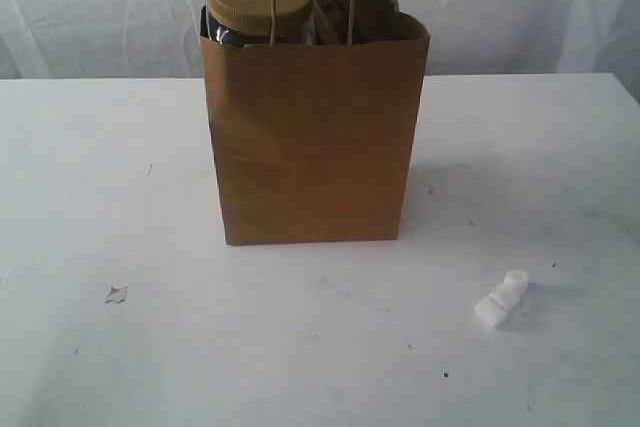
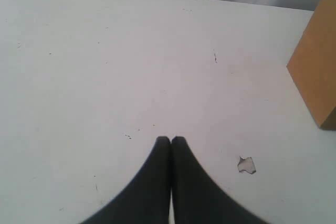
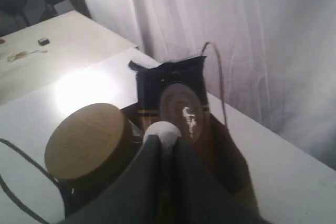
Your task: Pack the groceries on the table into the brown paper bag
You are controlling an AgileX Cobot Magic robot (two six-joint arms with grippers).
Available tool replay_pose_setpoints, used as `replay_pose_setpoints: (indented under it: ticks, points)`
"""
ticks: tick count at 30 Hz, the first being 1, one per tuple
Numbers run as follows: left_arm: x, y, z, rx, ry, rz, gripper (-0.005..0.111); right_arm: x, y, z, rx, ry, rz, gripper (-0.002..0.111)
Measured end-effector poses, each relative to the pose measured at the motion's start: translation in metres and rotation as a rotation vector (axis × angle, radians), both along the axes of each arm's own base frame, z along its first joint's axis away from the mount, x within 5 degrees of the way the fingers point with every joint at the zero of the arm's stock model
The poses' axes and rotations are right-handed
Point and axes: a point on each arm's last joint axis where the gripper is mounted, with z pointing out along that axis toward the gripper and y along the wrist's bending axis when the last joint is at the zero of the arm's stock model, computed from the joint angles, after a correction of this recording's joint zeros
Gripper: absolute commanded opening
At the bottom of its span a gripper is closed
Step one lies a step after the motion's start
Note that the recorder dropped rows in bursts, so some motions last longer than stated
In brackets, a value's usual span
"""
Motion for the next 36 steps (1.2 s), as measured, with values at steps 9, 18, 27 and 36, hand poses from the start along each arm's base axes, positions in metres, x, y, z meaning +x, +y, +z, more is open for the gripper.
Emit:
replay_pose_setpoints:
  ticks: [9, 18, 27, 36]
  points:
    - [0.000, 0.000, 0.000, 0.000, 0.000, 0.000, 0.000, 0.016, 0.046, -0.042, -0.037, 0.037, 0.134, 0.010]
    - [0.000, 0.000, 0.000, 0.000, 0.000, 0.000, 0.000, 0.027, 0.054, -0.072, -0.083, 0.095, 0.158, 0.050]
    - [0.000, 0.000, 0.000, 0.000, 0.000, 0.000, 0.000, 0.028, 0.050, -0.071, -0.101, 0.090, 0.151, 0.054]
    - [0.000, 0.000, 0.000, 0.000, 0.000, 0.000, 0.000, 0.010, -0.081, -0.067, -0.681, 0.451, -0.421, 0.042]
